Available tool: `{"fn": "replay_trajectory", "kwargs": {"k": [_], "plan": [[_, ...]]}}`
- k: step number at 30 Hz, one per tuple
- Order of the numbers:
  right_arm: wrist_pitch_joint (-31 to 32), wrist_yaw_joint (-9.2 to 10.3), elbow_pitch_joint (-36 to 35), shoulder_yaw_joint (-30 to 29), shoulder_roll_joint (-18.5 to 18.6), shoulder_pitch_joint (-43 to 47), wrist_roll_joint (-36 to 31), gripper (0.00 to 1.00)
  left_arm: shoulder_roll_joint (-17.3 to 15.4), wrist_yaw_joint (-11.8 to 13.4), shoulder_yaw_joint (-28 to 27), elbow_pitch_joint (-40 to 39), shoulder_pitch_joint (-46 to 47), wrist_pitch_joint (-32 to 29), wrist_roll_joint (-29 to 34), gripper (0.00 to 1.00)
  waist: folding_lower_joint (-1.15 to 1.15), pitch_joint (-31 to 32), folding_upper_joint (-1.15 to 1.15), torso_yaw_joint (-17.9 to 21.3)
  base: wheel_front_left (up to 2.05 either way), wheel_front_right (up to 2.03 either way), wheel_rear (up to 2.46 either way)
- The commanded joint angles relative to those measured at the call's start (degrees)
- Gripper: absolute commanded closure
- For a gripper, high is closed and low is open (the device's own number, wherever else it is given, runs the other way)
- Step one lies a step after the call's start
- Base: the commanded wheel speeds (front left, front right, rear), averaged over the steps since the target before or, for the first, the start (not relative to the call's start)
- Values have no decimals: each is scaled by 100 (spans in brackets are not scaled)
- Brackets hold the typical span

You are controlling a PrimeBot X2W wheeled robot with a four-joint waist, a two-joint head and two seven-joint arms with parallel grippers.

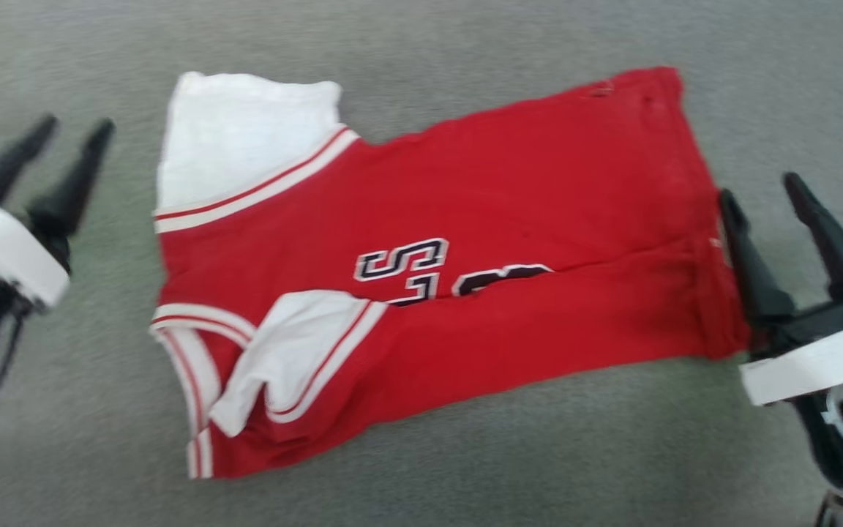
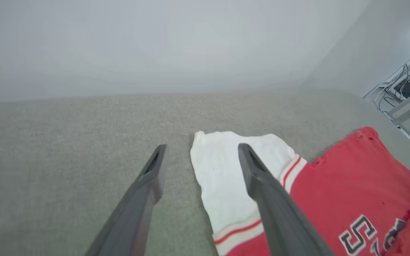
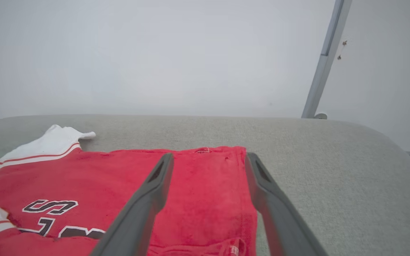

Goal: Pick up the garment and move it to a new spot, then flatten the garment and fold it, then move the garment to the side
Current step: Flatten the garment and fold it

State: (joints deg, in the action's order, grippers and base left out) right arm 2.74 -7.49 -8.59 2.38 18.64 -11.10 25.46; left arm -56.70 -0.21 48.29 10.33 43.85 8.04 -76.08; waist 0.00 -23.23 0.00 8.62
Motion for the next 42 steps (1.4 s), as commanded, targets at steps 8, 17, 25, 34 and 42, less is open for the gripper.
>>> {"fn": "replay_trajectory", "kwargs": {"k": [8,17,25,34,42], "plan": [[-1148,1,248,576,-175,-328,16,0,365,-87,61,1411,1298,-812,425,0,0,-332,0,760,0,0,0],[-1390,1,386,685,-190,-394,100,0,609,-369,636,2582,2301,-3447,191,0,0,-561,0,1031,0,0,0],[-1223,1,490,793,-27,-629,239,0,863,-570,840,2615,2642,-5068,-274,100,0,-762,0,1007,0,0,0],[176,1,1000,1289,621,-1930,496,0,1081,-636,911,2516,2833,-4884,-26,100,0,-929,0,749,0,0,0],[1736,1,1931,2005,1180,-3618,1326,0,1340,-694,937,2422,2979,-4781,-18,100,0,-1099,0,381,0,0,0]]}}
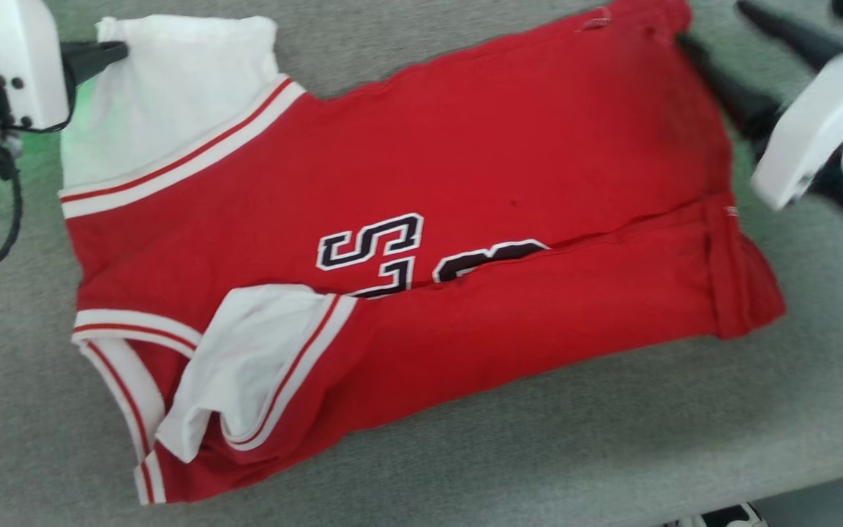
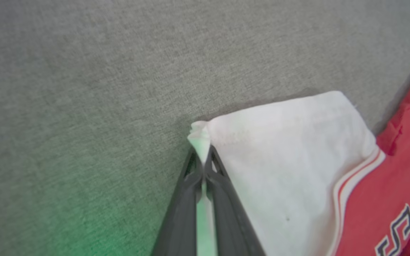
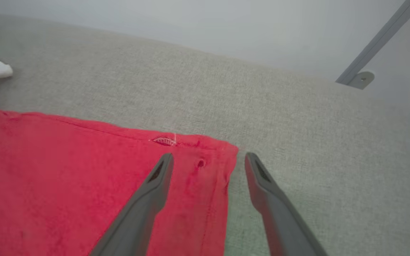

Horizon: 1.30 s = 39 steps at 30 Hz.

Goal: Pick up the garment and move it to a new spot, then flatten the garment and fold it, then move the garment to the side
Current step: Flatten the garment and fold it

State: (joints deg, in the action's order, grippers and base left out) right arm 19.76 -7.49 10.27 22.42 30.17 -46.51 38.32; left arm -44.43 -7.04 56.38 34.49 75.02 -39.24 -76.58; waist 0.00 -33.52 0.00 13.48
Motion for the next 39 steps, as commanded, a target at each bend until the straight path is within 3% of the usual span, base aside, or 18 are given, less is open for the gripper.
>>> {"fn": "replay_trajectory", "kwargs": {"k": [1,8,18,19,20,21,22,32,39], "plan": [[205,1,217,58,81,-268,121,0,150,-22,130,-15,-112,-11,43,100,0,-96,0,-162,0,0,0],[1189,1,1231,483,246,-1133,579,0,327,-44,166,-70,-41,229,103,100,0,-183,0,-392,0,0,0],[1826,1,2109,1301,62,-1623,748,0,283,-52,289,-558,104,326,54,100,0,-289,0,-503,0,0,0],[1860,1,2156,1363,25,-1654,800,18,293,-52,301,-598,113,352,35,100,0,-294,0,-511,0,0,0],[1876,0,2177,1421,6,-1676,829,59,299,-52,315,-630,122,361,24,100,0,-297,0,-518,0,0,0],[1840,0,2196,1462,-2,-1706,846,93,307,-52,337,-669,136,383,35,100,0,-298,0,-527,0,0,0],[1761,0,2225,1463,7,-1745,866,100,318,-52,352,-705,149,418,49,100,0,-292,0,-542,0,0,0],[945,1,1898,1468,499,-1501,1114,100,366,-51,368,-1254,-14,1310,-96,100,0,353,0,-834,0,0,0],[728,1,1310,1480,979,-830,1270,100,-1,-47,491,-2213,-604,2074,-294,100,0,904,0,-1103,0,0,0]]}}
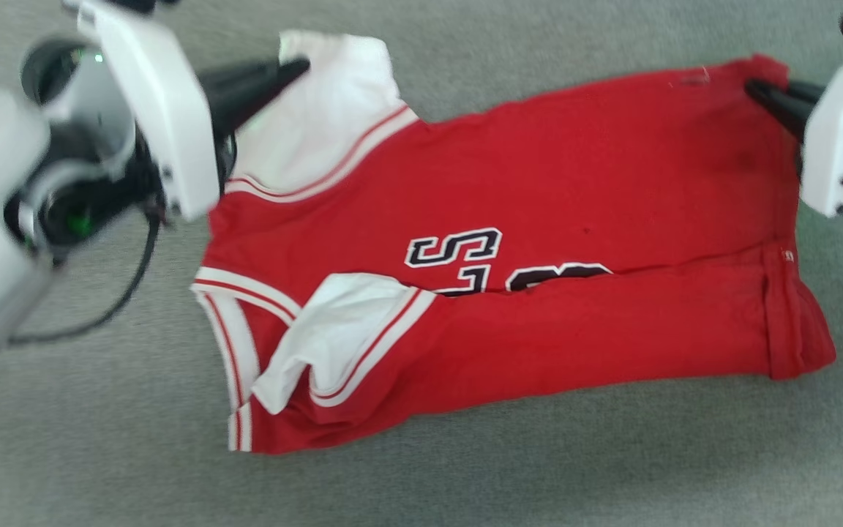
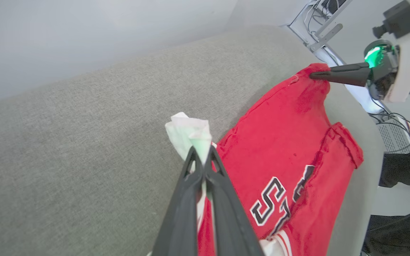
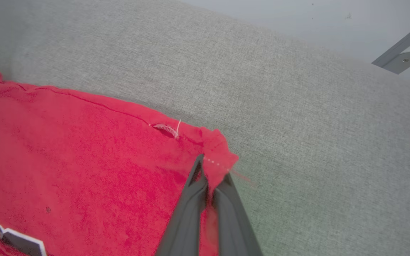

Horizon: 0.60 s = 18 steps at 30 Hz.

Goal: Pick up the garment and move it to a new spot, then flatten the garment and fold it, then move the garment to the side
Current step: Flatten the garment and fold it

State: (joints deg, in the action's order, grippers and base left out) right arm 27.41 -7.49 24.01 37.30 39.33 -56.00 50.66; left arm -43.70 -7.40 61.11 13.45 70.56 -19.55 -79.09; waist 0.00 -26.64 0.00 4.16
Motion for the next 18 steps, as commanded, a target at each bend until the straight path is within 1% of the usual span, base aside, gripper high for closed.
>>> {"fn": "replay_trajectory", "kwargs": {"k": [1,6,11,15,18], "plan": [[-37,1,-65,-9,64,119,35,100,-75,-11,18,-109,-157,105,-43,100,0,216,0,-171,0,0,0],[-156,1,-492,-270,472,810,89,100,-493,-11,122,-810,-906,920,-56,100,0,496,0,-376,0,0,0],[-359,1,-909,-835,760,1793,105,100,-843,-11,250,-1334,-1764,1793,13,100,0,677,0,-539,0,0,0],[-366,1,-1239,-1310,834,2631,-45,100,-1105,42,307,-1657,-2423,2423,47,100,0,729,0,-588,0,0,0],[-328,1,-1489,-1715,732,3207,-169,100,-1249,157,370,-1937,-2868,2830,85,100,0,734,0,-609,0,0,0]]}}
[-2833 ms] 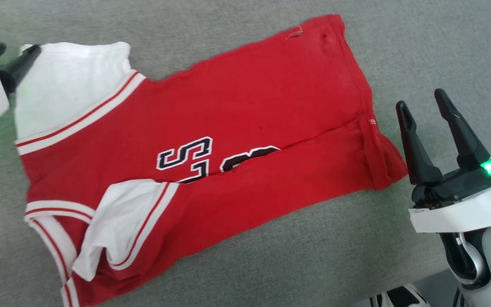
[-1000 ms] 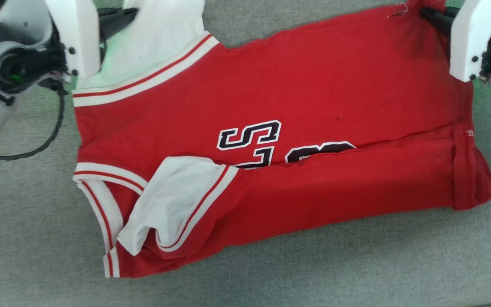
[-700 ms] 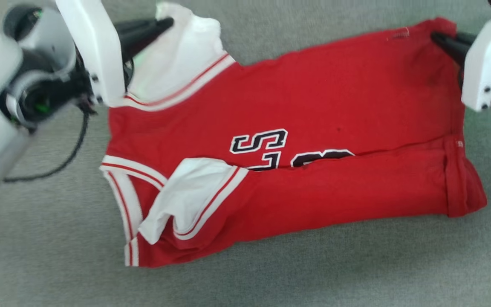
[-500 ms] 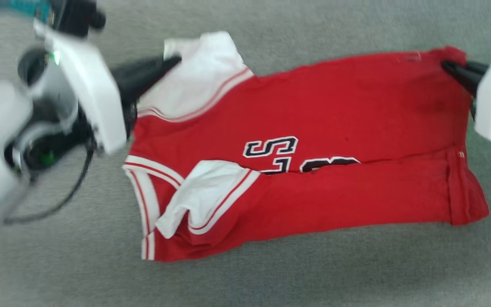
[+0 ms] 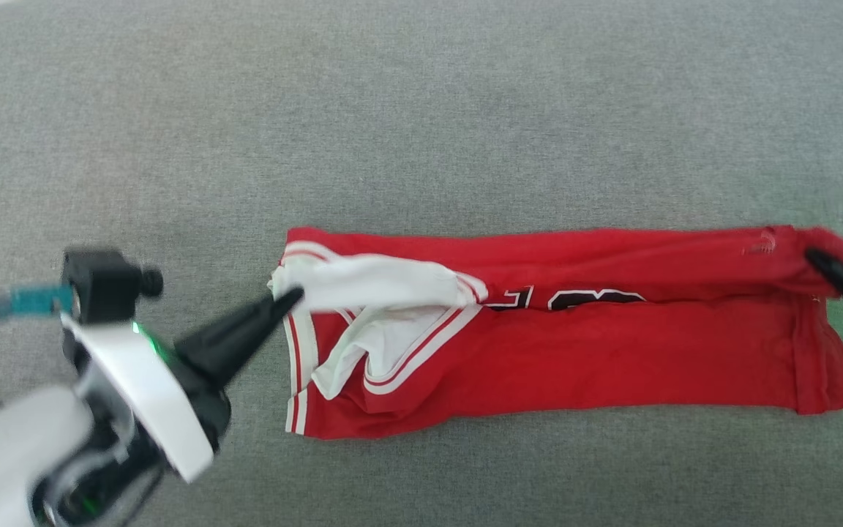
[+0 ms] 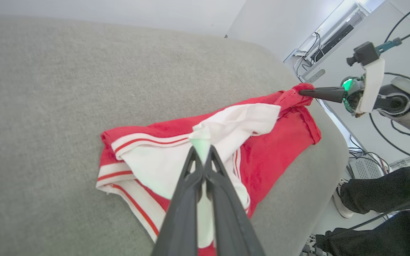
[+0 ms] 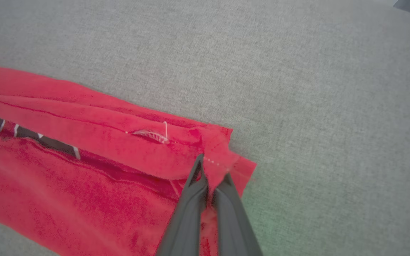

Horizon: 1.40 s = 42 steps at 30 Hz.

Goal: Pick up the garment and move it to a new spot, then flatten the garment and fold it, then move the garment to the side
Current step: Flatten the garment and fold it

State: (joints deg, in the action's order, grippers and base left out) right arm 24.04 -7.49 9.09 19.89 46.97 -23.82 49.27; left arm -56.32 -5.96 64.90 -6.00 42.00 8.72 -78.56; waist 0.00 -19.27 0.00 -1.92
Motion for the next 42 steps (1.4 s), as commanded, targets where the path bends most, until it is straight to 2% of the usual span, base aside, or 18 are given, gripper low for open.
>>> {"fn": "replay_trajectory", "kwargs": {"k": [1,4,8,11,17,18,19,20,21,22,23,24,25,26,29,35,42], "plan": [[18,1,-100,-116,-70,169,-73,100,-20,58,14,-79,-146,120,32,100,0,-8,0,-10,0,0,0],[84,1,-339,-514,-208,631,-191,100,-55,192,103,-252,-476,327,89,100,0,-31,0,-35,0,0,0],[209,1,-430,-894,-467,1004,-387,100,122,295,251,-155,-742,407,162,100,0,-68,0,-70,0,0,0],[254,1,-327,-1039,-728,1020,-437,100,329,241,317,135,-842,436,127,100,0,-97,0,-71,0,0,0],[156,1,44,-1024,-1021,790,-658,100,735,122,398,910,-747,440,236,100,0,-122,0,-63,0,0,0],[114,1,116,-990,-1062,731,-702,71,855,85,351,1097,-737,474,218,100,0,-126,0,-60,0,0,0],[77,1,137,-995,-1079,705,-722,26,908,64,310,1168,-746,510,196,97,0,-125,0,-60,0,0,0],[61,1,149,-1001,-1091,699,-698,0,933,50,280,1241,-753,531,229,85,0,-120,0,-58,0,0,0],[66,1,152,-1010,-1112,716,-628,0,959,70,236,1315,-777,560,261,68,0,-108,0,-57,0,0,0],[93,1,152,-1029,-1126,742,-575,0,999,92,176,1384,-817,580,281,58,0,-93,0,-58,0,0,0],[92,1,143,-1069,-1109,774,-534,0,1048,86,128,1425,-869,599,292,34,0,-71,0,-65,0,0,0],[71,1,141,-1130,-1079,807,-500,0,1084,74,78,1458,-933,613,291,25,0,-48,0,-80,0,0,0],[71,1,141,-1130,-1079,807,-500,0,1084,74,78,1458,-933,613,291,25,0,-48,0,-80,0,0,0],[74,1,126,-1227,-1021,899,-457,0,1138,71,-46,1512,-1035,640,328,1,0,9,0,-116,0,0,0],[78,1,148,-1390,-999,991,-399,0,1235,86,-238,1523,-1145,647,406,0,0,63,0,-172,0,0,0],[522,1,373,-1715,-1045,1300,-197,0,1761,205,-1330,1602,-1790,653,1074,0,0,209,0,-415,0,0,0],[838,1,809,-1925,-1177,1439,-106,0,2759,95,-2764,2047,-2568,653,2171,0,0,320,0,-737,0,0,0]]}}
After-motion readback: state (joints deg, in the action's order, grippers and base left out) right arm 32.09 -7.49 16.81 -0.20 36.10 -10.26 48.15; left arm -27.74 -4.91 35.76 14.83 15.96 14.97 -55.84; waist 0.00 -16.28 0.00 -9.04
